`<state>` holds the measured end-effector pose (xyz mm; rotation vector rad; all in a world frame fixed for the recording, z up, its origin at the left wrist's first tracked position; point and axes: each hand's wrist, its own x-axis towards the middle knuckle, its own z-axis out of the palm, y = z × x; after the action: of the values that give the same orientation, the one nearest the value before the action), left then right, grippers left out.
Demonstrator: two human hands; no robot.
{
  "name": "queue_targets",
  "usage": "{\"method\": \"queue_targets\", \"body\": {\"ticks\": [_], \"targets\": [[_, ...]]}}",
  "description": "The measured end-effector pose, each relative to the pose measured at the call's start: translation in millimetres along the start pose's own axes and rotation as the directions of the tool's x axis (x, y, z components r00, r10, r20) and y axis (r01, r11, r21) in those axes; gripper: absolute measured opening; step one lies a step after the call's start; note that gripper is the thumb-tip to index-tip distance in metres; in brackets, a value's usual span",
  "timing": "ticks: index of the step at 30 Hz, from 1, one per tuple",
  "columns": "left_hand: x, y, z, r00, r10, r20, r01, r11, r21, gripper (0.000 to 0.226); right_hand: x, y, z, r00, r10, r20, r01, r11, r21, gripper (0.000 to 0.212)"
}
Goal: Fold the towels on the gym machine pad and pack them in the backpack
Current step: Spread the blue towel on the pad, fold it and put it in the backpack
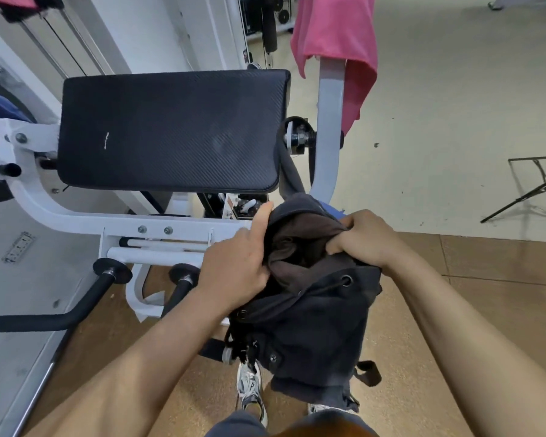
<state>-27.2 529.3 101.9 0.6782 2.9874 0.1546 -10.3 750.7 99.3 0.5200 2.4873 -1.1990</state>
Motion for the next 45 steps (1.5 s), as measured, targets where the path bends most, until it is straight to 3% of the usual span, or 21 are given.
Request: {"method": "queue_targets", "body": {"ticks": [2, 3, 6, 9, 11, 13, 15, 16, 18, 20, 22, 24, 26, 28, 31, 34, 36, 38, 40, 43, 45], "targets": [[8, -3, -5, 0.994, -0.091, 0.067, 0.105, 0.96, -0.261, 0.029, 3, 2, -1, 0.997, 0.002, 0.078, -0.005, 0.999, 0.037, 0.028], [13, -3, -9, 0.983, -0.152, 0.106, 0.181, 0.906, -0.382, 0.016, 4, 4, -2, 0.996, 0.0, 0.089, 0.0, 1.0, 0.003, 0.035], [24, 0, -16, 0.949, -0.275, 0.157, 0.311, 0.72, -0.62, 0.049, -12, 0, -11, 0.999, -0.043, 0.013, 0.044, 0.942, -0.332, 0.066], [29, 10, -18, 0.917, -0.336, 0.214, 0.379, 0.568, -0.731, 0.045, -49, -26, 4, 0.934, -0.259, -0.246, 0.077, 0.818, -0.571, 0.098], [28, 20, -20, 0.906, -0.327, 0.268, 0.405, 0.491, -0.771, 0.035, -56, -37, 40, 0.835, -0.434, -0.339, 0.107, 0.731, -0.674, 0.103], [27, 23, -24, 0.898, -0.314, 0.308, 0.416, 0.378, -0.827, 0.031, -44, -39, 73, 0.8, -0.461, -0.383, 0.089, 0.723, -0.685, 0.094], [20, 17, -33, 0.893, -0.258, 0.37, 0.436, 0.283, -0.854, 0.035, -20, -27, 73, 0.842, -0.332, -0.424, 0.001, 0.788, -0.616, 0.083], [15, 12, -37, 0.893, -0.2, 0.402, 0.446, 0.291, -0.846, 0.037, -9, -17, 64, 0.867, -0.245, -0.434, -0.046, 0.828, -0.559, 0.08], [2, 5, -42, 0.884, -0.076, 0.461, 0.447, 0.425, -0.787, 0.037, 11, 4, 39, 0.871, -0.124, -0.475, -0.133, 0.872, -0.471, 0.072], [-5, 4, -44, 0.884, -0.037, 0.466, 0.42, 0.502, -0.756, 0.04, 24, 17, 24, 0.899, -0.129, -0.418, -0.098, 0.872, -0.48, 0.066], [0, 0, -39, 0.911, -0.1, 0.4, 0.397, 0.476, -0.785, 0.036, 14, 12, 10, 0.959, -0.155, -0.236, 0.043, 0.907, -0.418, 0.073], [10, -5, -36, 0.906, -0.212, 0.366, 0.421, 0.382, -0.823, 0.03, -5, -1, -6, 0.959, -0.226, -0.173, 0.185, 0.956, -0.227, 0.071], [14, -6, -34, 0.87, -0.289, 0.399, 0.467, 0.227, -0.855, 0.023, -30, -16, -13, 0.836, -0.394, -0.381, 0.434, 0.901, 0.019, 0.031], [17, 0, -33, 0.848, -0.293, 0.442, 0.483, 0.082, -0.872, 0.021, -51, -28, 3, 0.748, -0.462, -0.477, 0.588, 0.794, 0.153, 0.02], [21, 6, -37, 0.811, -0.292, 0.506, 0.499, -0.105, -0.86, 0.022, -61, -29, 50, 0.761, -0.542, -0.357, 0.624, 0.762, 0.172, 0.029], [20, 0, -41, 0.778, -0.265, 0.57, 0.512, -0.261, -0.819, 0.033, -51, -23, 64, 0.877, -0.349, -0.329, 0.471, 0.757, 0.452, 0.043], [18, -2, -41, 0.779, -0.261, 0.57, 0.513, -0.256, -0.819, 0.035, -45, -23, 57, 0.94, -0.256, -0.224, 0.339, 0.67, 0.66, 0.054], [15, -4, -40, 0.784, -0.26, 0.564, 0.522, -0.214, -0.825, 0.039, -37, -20, 49, 0.954, -0.266, -0.136, 0.284, 0.669, 0.687, 0.057], [15, -3, -39, 0.795, -0.27, 0.543, 0.518, -0.164, -0.84, 0.037, -26, -19, 47, 0.963, -0.248, -0.109, 0.268, 0.814, 0.516, 0.051], [15, 8, -38, 0.822, -0.297, 0.486, 0.486, -0.081, -0.87, 0.026, -9, -19, 60, 0.927, -0.242, -0.287, 0.274, 0.959, 0.076, 0.034], [14, 17, -36, 0.836, -0.3, 0.459, 0.473, -0.03, -0.881, 0.021, -7, -27, 76, 0.886, -0.191, -0.422, 0.272, 0.952, 0.14, 0.018]]}}
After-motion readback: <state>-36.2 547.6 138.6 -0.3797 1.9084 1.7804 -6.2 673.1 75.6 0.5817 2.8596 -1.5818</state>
